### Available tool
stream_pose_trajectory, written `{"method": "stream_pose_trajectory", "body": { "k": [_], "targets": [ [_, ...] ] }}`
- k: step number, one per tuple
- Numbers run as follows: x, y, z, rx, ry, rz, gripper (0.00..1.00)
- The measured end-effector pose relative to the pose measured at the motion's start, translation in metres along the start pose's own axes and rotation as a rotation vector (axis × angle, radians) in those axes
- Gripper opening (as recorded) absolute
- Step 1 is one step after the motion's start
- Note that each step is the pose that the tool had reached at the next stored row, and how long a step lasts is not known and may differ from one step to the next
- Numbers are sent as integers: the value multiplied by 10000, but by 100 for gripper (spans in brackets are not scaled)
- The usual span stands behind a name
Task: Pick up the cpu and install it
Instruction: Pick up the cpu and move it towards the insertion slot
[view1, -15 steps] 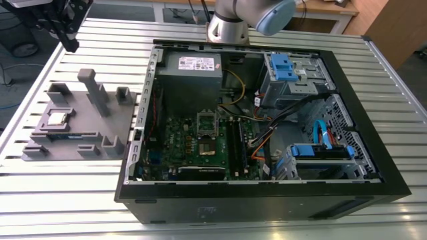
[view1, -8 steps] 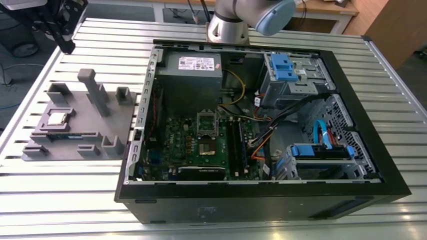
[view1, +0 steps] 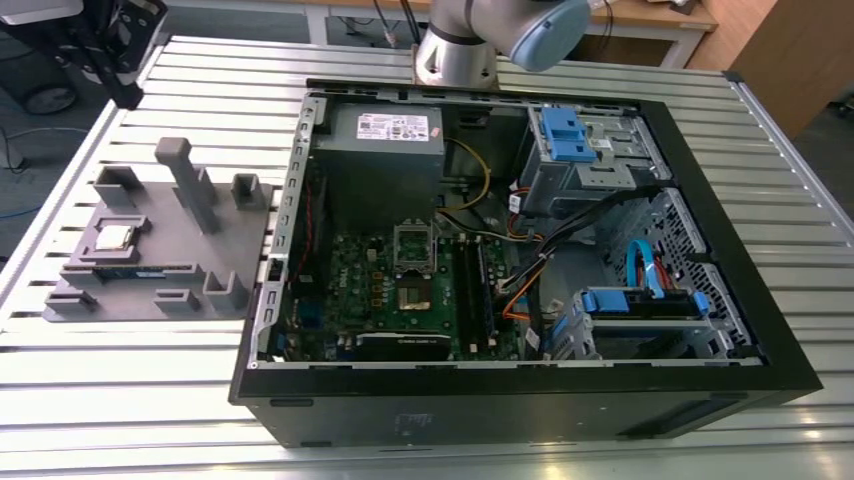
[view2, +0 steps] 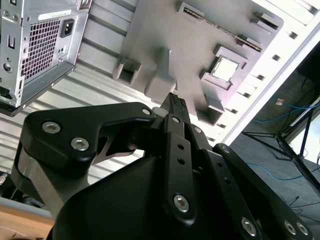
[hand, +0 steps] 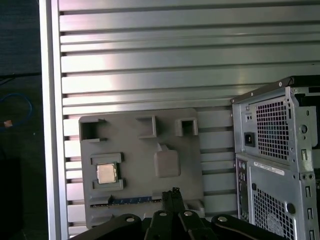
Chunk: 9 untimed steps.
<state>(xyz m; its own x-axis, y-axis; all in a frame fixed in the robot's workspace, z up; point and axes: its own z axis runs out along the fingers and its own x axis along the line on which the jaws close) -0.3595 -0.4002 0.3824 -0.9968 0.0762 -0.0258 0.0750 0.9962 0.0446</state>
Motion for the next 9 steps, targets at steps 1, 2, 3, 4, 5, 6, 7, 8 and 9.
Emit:
{"method": "stream_pose_trajectory", "body": {
  "k": [1, 2, 3, 4, 5, 6, 7, 8, 9],
  "targets": [
    [10, -1, 4, 0, 0, 0, 11],
    [19, -2, 7, 0, 0, 0, 11],
    [29, -3, 11, 0, 0, 0, 11],
    [38, -3, 15, 0, 1, 1, 11],
    [48, -4, 20, 0, 0, 0, 11],
    [56, -5, 24, 0, 0, 0, 11],
    [64, -6, 29, 0, 0, 1, 11],
    [72, -7, 33, -1, -1, 1, 11],
    [80, -7, 38, -1, -1, 0, 11]
  ]
}}
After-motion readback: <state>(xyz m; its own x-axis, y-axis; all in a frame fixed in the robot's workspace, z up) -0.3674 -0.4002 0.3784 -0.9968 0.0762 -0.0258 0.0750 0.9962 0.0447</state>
